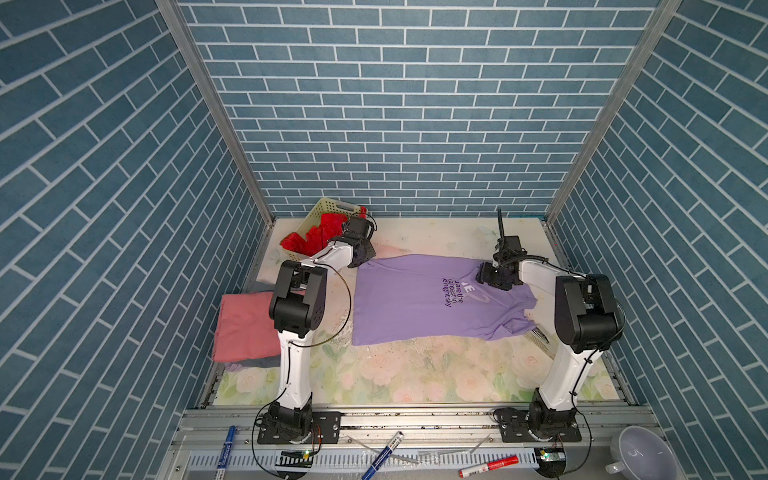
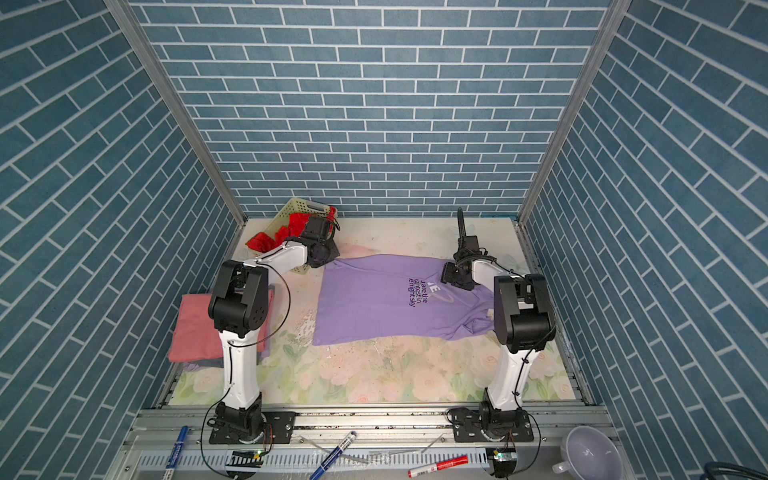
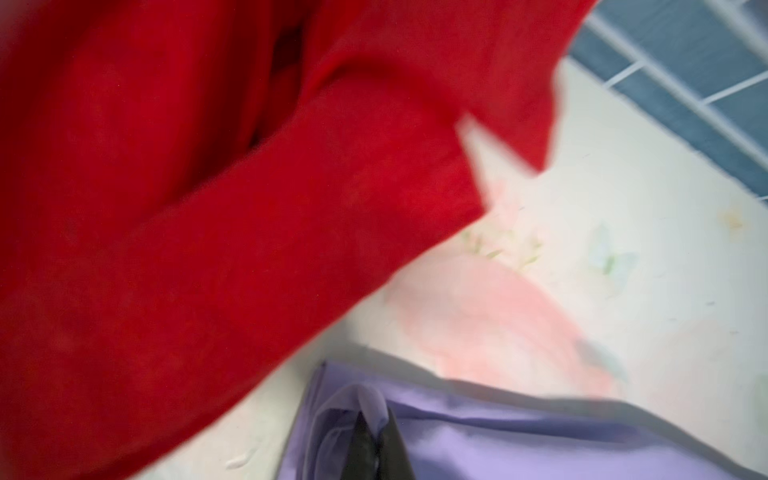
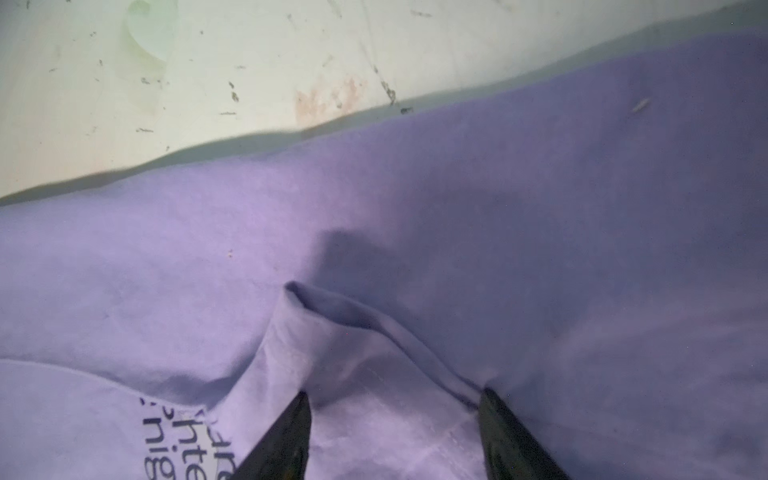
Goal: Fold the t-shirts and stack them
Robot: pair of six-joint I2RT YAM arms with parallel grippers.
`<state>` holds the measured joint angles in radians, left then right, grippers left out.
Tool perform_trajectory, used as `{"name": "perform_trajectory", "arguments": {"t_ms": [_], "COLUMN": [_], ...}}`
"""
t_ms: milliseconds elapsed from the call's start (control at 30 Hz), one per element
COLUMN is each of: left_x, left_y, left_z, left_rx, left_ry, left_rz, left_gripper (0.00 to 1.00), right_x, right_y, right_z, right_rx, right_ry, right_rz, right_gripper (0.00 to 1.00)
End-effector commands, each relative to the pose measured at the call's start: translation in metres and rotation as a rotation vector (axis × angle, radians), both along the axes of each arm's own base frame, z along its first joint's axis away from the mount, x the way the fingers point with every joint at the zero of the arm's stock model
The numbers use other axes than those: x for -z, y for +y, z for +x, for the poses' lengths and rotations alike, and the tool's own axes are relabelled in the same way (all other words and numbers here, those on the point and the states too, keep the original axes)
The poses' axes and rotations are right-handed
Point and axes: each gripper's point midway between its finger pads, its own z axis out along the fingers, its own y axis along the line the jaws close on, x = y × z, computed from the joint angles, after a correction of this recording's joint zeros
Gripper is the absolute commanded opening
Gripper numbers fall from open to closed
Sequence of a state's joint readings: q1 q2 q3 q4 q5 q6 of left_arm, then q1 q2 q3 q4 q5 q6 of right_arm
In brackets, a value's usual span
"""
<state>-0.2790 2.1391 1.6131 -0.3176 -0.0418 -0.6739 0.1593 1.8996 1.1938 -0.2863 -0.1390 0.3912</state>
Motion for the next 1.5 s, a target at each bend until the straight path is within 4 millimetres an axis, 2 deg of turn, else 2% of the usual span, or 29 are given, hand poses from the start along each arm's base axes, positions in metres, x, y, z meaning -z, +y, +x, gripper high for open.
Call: {"name": "perform_trajectory", "arguments": {"t_ms": [0, 67, 133, 200, 267, 333, 400, 433, 467, 500, 533, 600, 700, 833, 1000, 1167, 1333, 1467], "left_x": [-0.042, -0.059, -0.075, -0.088, -0.091, -0.07, -0.037, -0.022, -0.01, -0.004, -0.002, -0.007, -0.017, -0.014, -0.008, -0.012, -0.012, -0.01], "left_y": [-0.007, -0.015, -0.017, -0.013, -0.008, 0.001, 0.01, 0.021, 0.029, 0.035, 0.04, 0.042, 0.034, 0.013, -0.006, -0.013, -0.015, -0.013], "left_z": [0.021, 0.026, 0.021, 0.006, -0.016, -0.047, -0.08, -0.099, -0.114, -0.124, -0.13, -0.126, -0.106, -0.083, -0.067, -0.057, -0.056, -0.059], "left_rx": [0.056, 0.11, 0.154, 0.177, 0.181, 0.152, 0.108, 0.056, 0.021, -0.009, -0.032, -0.038, -0.004, 0.038, 0.046, 0.057, 0.061, 0.046], "left_ry": [-0.104, -0.144, -0.164, -0.179, -0.166, -0.087, 0.008, 0.067, 0.112, 0.141, 0.146, 0.125, 0.105, 0.108, 0.094, 0.076, 0.078, 0.079], "left_rz": [-0.006, 0.002, 0.04, 0.078, 0.101, 0.093, 0.09, 0.118, 0.135, 0.144, 0.155, 0.171, 0.18, 0.122, 0.042, 0.021, 0.012, 0.01], "left_gripper": [0.0, 0.0, 0.0, 0.0, 0.0, 0.19, 0.19, 0.28, 0.44, 0.58, 0.65, 0.66, 0.67, 0.66, 0.66, 0.66, 0.66, 0.66], "right_x": [0.029, 0.031, 0.033, 0.034, 0.034, 0.033, 0.03, 0.027, 0.023, 0.019, 0.014, 0.004, -0.009, -0.019, -0.018, -0.027, -0.041, -0.034], "right_y": [-0.004, -0.004, -0.004, -0.006, -0.006, -0.006, -0.008, -0.009, -0.01, -0.011, -0.011, -0.011, -0.01, -0.009, -0.014, -0.012, 0.005, 0.015], "right_z": [-0.02, -0.022, -0.026, -0.029, -0.033, -0.037, -0.041, -0.042, -0.042, -0.042, -0.041, -0.038, -0.03, -0.022, -0.015, 0.01, 0.041, 0.059], "right_rx": [-0.013, -0.014, -0.017, -0.013, -0.015, -0.017, -0.023, -0.026, -0.028, -0.032, -0.033, -0.037, -0.052, -0.05, -0.025, -0.023, -0.071, -0.104], "right_ry": [0.085, 0.098, 0.11, 0.116, 0.123, 0.134, 0.143, 0.143, 0.14, 0.136, 0.128, 0.112, 0.086, 0.055, 0.036, -0.036, -0.098, -0.092], "right_rz": [-0.035, -0.033, -0.034, -0.038, -0.032, -0.029, -0.038, -0.045, -0.048, -0.049, -0.051, -0.045, -0.046, -0.041, -0.058, -0.036, 0.026, 0.051], "right_gripper": [0.61, 0.59, 0.56, 0.54, 0.53, 0.52, 0.52, 0.52, 0.52, 0.52, 0.52, 0.52, 0.52, 0.53, 0.6, 0.63, 0.63, 0.62]}}
